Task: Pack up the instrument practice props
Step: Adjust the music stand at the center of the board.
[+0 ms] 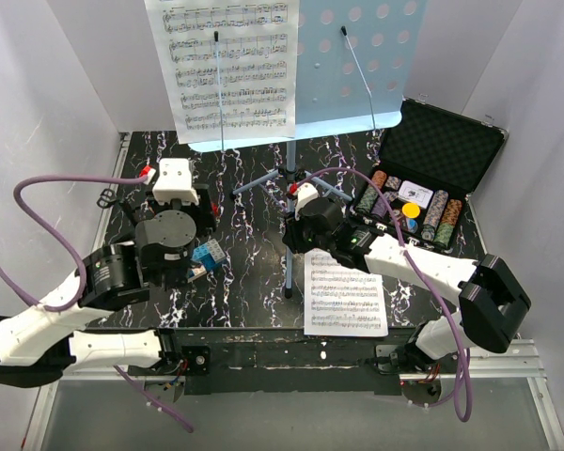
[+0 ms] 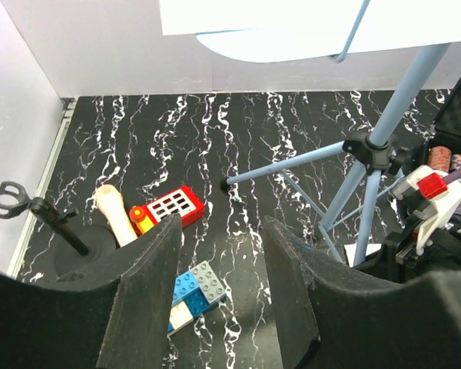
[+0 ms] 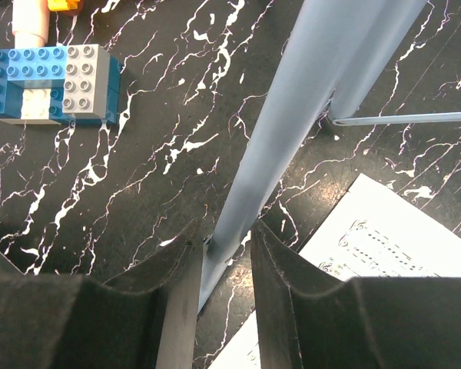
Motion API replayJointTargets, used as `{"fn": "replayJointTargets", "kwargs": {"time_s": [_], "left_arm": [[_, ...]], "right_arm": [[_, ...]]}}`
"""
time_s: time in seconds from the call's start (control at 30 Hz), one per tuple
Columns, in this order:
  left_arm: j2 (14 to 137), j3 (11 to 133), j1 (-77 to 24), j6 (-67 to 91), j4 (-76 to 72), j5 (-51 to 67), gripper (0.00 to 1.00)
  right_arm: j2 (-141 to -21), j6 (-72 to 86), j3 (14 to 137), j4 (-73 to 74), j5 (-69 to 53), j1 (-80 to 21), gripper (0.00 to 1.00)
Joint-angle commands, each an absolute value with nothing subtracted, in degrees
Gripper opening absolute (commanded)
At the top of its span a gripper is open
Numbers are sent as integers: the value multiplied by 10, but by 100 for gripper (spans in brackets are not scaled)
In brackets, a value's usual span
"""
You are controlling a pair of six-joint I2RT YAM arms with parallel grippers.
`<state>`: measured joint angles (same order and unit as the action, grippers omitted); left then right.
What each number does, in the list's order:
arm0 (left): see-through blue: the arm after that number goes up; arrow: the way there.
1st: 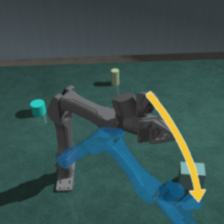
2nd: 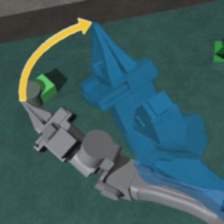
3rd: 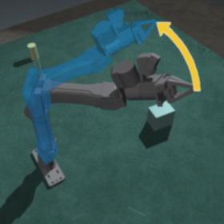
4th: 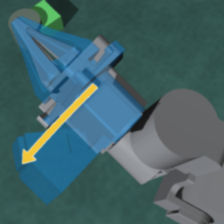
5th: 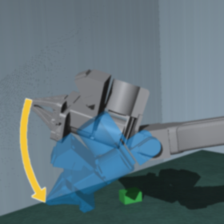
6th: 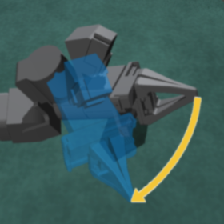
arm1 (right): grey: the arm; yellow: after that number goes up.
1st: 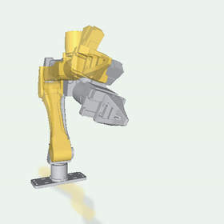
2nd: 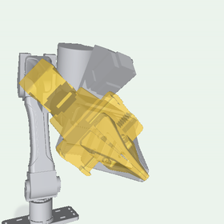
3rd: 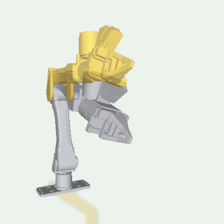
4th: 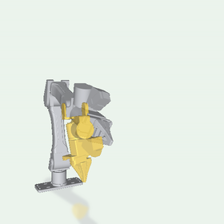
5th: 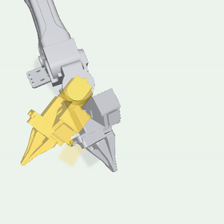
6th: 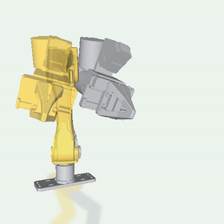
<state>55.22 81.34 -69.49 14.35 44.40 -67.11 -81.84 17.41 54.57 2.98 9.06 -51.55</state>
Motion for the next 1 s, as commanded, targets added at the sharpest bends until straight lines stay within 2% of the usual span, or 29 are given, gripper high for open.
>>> {"fn": "replayJointTargets", "kwargs": {"time_s": [0.0, 0.13, 0.37, 0.6, 0.7, 0.83, 0.97], "left_arm": [[534, 799, -692, 201, 511, -687, 46], [539, 809, -687, 224, 548, -698, 47], [510, 777, -657, 194, 494, -700, 47], [509, 757, -613, 45, 406, -761, 45], [523, 739, -556, 7, 372, -743, 44], [570, 739, -376, 101, 446, -593, 43], [570, 696, -334, 169, 437, -553, 42]], "right_arm": [[-806, 142, 539, 84, 144, -505, 37], [-807, 142, 543, 87, 145, -505, 37], [-802, 142, 548, 95, 142, -505, 38], [-801, 143, 552, 105, 143, -505, 38], [-801, 143, 554, 107, 144, -505, 38], [-795, 142, 553, 110, 142, -505, 38], [-781, 137, 543, 112, 140, -507, 39]]}}
